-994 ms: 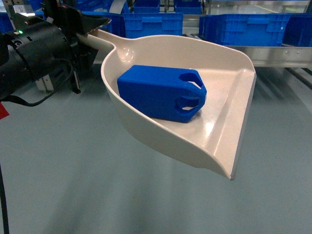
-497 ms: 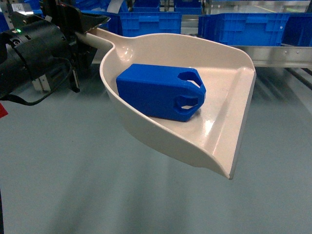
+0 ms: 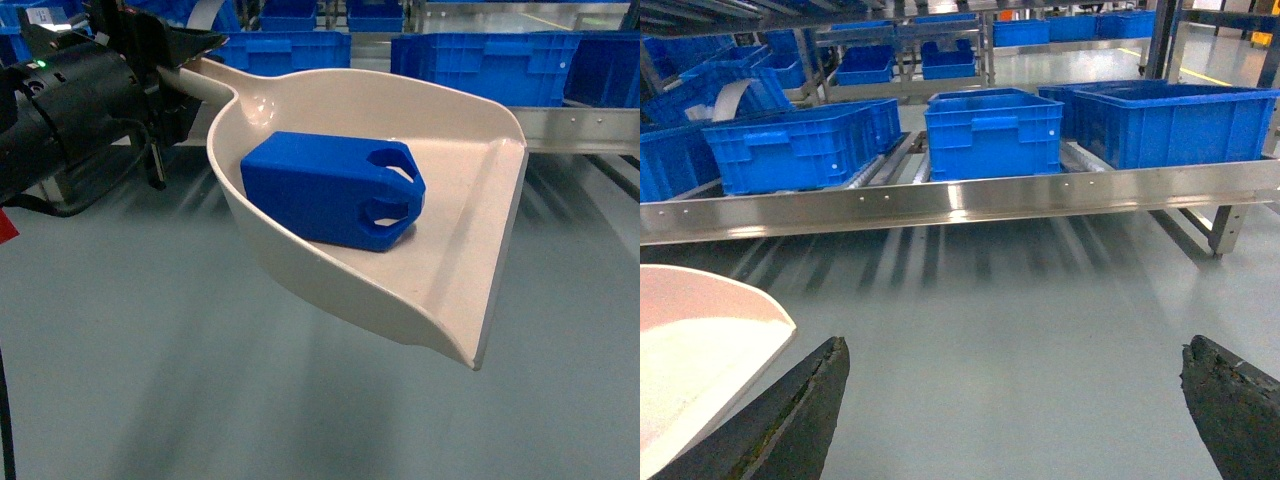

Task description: Place part in tray to right shelf

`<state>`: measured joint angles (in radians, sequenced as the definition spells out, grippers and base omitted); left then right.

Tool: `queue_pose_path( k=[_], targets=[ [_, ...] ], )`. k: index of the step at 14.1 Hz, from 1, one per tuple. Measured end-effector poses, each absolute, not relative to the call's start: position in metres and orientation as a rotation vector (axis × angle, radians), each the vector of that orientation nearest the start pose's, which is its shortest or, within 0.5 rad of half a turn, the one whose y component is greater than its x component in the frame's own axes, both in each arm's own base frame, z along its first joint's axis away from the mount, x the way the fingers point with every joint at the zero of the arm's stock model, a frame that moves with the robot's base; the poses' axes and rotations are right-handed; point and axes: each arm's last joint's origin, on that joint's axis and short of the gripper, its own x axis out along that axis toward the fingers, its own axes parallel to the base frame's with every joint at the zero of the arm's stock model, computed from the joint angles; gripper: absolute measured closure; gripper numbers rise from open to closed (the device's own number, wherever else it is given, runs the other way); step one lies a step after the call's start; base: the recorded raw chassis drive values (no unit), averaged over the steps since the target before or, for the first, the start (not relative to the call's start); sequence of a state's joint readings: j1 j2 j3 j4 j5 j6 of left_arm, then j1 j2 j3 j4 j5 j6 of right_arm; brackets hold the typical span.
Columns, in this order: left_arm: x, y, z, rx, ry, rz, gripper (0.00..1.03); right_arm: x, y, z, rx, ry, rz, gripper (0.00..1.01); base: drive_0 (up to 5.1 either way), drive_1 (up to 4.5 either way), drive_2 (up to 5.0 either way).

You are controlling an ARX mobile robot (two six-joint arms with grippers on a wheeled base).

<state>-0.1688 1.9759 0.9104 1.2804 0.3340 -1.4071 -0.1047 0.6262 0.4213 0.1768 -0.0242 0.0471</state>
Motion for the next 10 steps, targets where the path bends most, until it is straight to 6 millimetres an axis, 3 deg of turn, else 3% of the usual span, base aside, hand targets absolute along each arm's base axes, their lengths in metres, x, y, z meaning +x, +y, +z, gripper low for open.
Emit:
queue_pose_path(
  k=[4,10],
  targets=[
    [0.3809,-0.0745,0.1812,-1.352,0.172,-0.566,0.91,0.1541,-0.0155,0.2644,0.049,0.026,-0.082,0.03,2.9,2.06,-5.0],
    [0.3805,-0.0765,0.1812,-1.351,0.176,-0.572,0.91,0.1541,-0.0155,0.2644,0.049,0.026,-0.082,0.03,0.2,4.20,-3.8]
  ],
)
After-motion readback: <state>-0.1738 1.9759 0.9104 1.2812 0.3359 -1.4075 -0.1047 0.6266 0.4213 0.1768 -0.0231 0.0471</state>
